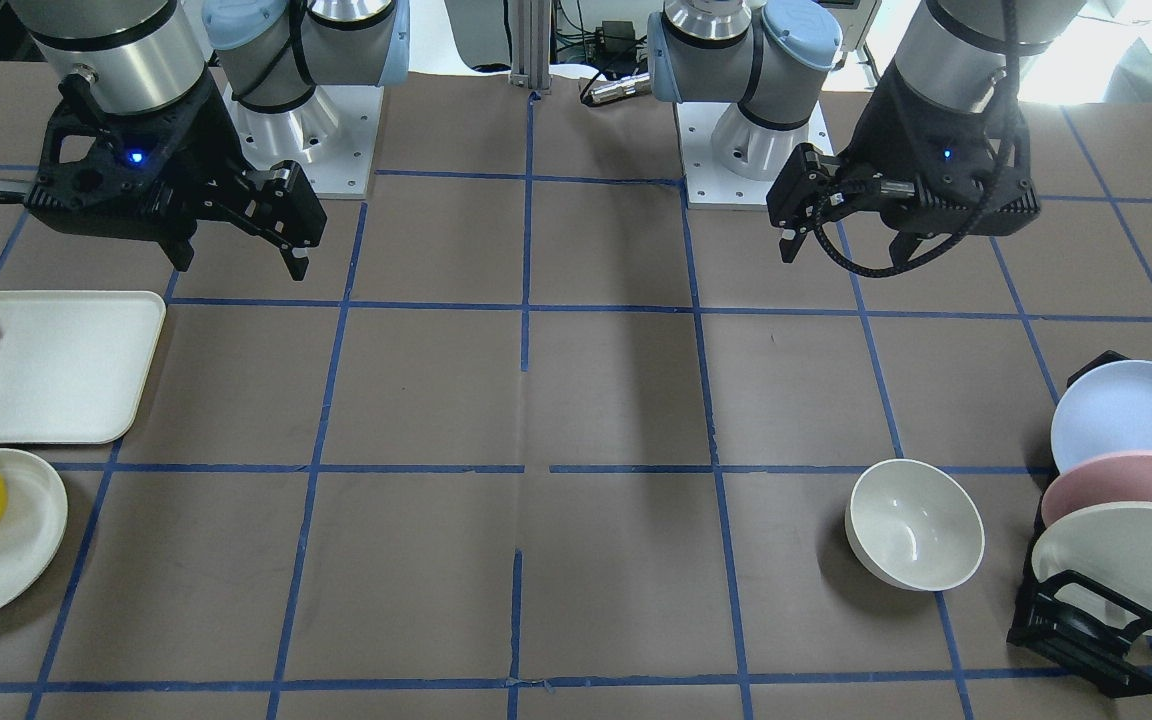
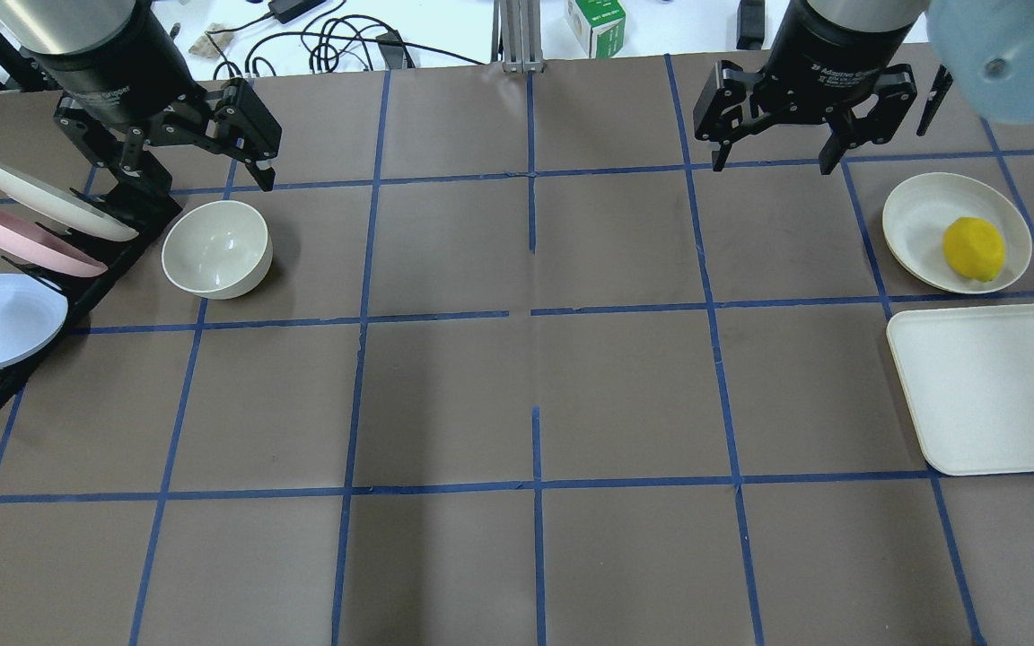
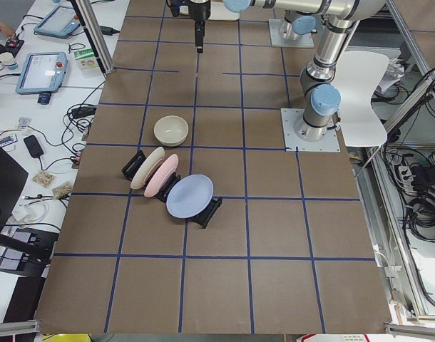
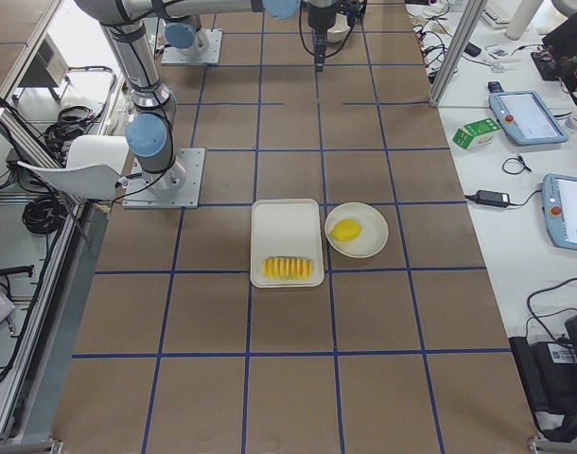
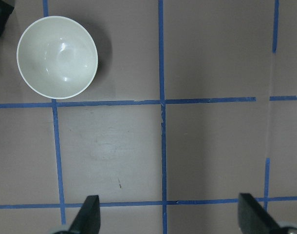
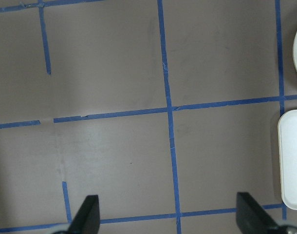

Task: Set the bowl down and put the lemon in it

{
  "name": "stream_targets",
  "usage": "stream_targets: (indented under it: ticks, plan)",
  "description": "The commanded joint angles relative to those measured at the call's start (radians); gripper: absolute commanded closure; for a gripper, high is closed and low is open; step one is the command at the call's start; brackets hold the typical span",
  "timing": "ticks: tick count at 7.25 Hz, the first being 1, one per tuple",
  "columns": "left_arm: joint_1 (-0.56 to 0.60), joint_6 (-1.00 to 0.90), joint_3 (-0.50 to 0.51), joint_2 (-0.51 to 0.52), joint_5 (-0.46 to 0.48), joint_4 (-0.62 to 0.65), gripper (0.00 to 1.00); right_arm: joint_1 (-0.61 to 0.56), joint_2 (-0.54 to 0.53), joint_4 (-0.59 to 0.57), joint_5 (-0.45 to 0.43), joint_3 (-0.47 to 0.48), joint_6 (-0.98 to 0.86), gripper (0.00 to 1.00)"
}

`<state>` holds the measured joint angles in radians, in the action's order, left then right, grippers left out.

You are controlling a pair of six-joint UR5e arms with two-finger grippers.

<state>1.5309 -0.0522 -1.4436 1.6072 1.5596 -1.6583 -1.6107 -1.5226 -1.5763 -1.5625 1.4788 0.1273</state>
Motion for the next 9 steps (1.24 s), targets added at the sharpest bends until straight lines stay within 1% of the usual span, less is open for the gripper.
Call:
stream_targets:
  ticks: [1, 2, 3, 4, 5, 6, 7, 8, 9]
  plan:
    - [0.000, 0.000, 0.002, 0.000, -0.001, 0.000, 0.00, 0.000, -0.002, -0.001, -0.002, -0.002, -0.002, 0.00]
    - [-0.006, -0.002, 0.003, 0.008, 0.000, 0.005, 0.00, 0.002, -0.001, 0.001, -0.004, -0.002, -0.002, 0.00]
    - [-0.032, -0.059, -0.004, 0.019, -0.004, 0.020, 0.00, 0.003, 0.001, -0.007, -0.004, -0.003, -0.024, 0.00]
    - [-0.090, -0.171, -0.017, 0.070, 0.002, 0.091, 0.00, 0.029, 0.005, -0.008, -0.031, -0.005, -0.091, 0.00]
    - [-0.168, -0.205, -0.024, 0.144, -0.007, 0.135, 0.00, 0.128, 0.027, -0.007, -0.039, -0.006, -0.191, 0.00]
    - [-0.228, -0.312, -0.027, 0.221, -0.006, 0.225, 0.00, 0.264, 0.044, -0.026, -0.033, 0.001, -0.334, 0.00]
    - [-0.292, -0.404, -0.027, 0.281, -0.006, 0.238, 0.00, 0.375, 0.085, -0.080, -0.024, 0.008, -0.485, 0.00]
    - [-0.325, -0.479, -0.032, 0.337, -0.006, 0.303, 0.00, 0.455, 0.129, -0.100, -0.025, 0.009, -0.594, 0.00]
    - [-0.330, -0.500, -0.049, 0.402, -0.004, 0.402, 0.00, 0.510, 0.193, -0.132, -0.031, 0.014, -0.638, 0.00]
